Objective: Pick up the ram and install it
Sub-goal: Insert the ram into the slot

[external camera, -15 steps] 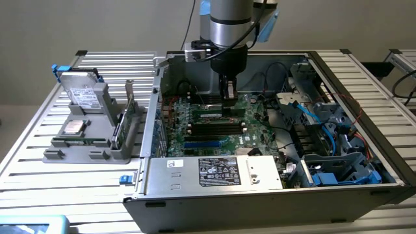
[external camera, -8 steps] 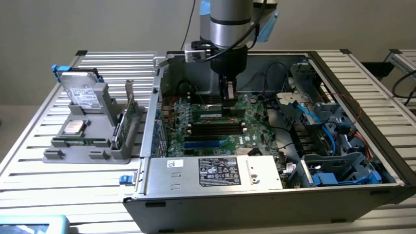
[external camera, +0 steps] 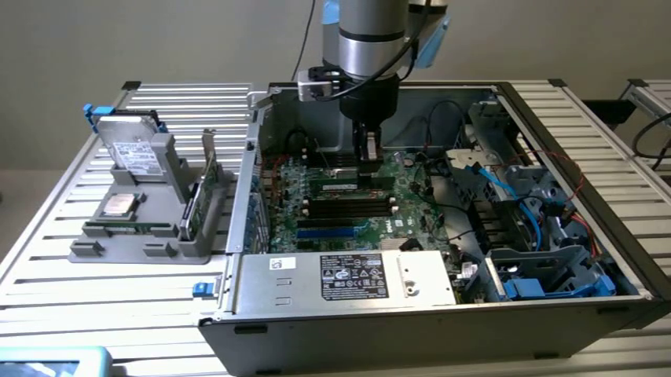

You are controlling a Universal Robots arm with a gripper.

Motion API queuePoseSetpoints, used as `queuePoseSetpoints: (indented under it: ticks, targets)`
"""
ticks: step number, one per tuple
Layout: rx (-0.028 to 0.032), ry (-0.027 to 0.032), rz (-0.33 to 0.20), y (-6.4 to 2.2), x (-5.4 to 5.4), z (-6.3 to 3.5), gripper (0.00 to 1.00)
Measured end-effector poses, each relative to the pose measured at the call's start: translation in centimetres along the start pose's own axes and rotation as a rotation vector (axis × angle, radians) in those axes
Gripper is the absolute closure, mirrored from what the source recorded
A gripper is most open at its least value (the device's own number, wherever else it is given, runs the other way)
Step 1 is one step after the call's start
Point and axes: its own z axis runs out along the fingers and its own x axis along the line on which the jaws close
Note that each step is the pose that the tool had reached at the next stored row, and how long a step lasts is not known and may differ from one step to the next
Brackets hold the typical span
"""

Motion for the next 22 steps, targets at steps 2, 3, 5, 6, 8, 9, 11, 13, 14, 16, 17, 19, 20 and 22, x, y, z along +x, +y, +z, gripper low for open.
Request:
queuePoseSetpoints:
  ticks: [2, 3, 5, 6, 8, 9, 11, 13, 14, 16, 17, 19, 20, 22]
  targets:
    - [0.0002, -0.0006, 0.0, 0.0, 0.0, 0.07, 0.87]
    - [0.0002, -0.0004, 0.0, 0.0, 0.0, 0.13, 0.87]
    - [0.0001, -0.0001, 0.0, 0.0, 0.0, 0.26, 0.87]
    - [0.0, -0.0001, 0.0, 0.01, 0.0, 0.35, 0.87]
    - [0.0, -0.0001, 0.0, 0.02, 0.0, 0.58, 0.87]
    - [0.0001, -0.0001, 0.0, 0.02, 0.0, 0.76, 0.87]
    - [0.0001, 0.0, 0.0, 0.03, -0.1, 1.03, 0.87]
    - [0.0, 0.0007, 0.0, 0.03, 0.0, 1.21, 0.87]
    - [0.0, 0.0012, 0.0, 0.03, 0.0, 1.28, 0.87]
    - [0.0, 0.0021, 0.0, 0.04, 0.1, 1.41, 0.87]
    - [0.0, 0.0029, 0.0, 0.04, 0.2, 1.47, 0.87]
    - [0.0001, 0.0046, 0.0, 0.04, 0.2, 1.61, 0.87]
    - [0.0, 0.0056, 0.0, 0.04, 0.2, 1.66, 0.87]
    - [0.0001, 0.0071, 0.0, 0.05, 0.3, 1.77, 0.87]
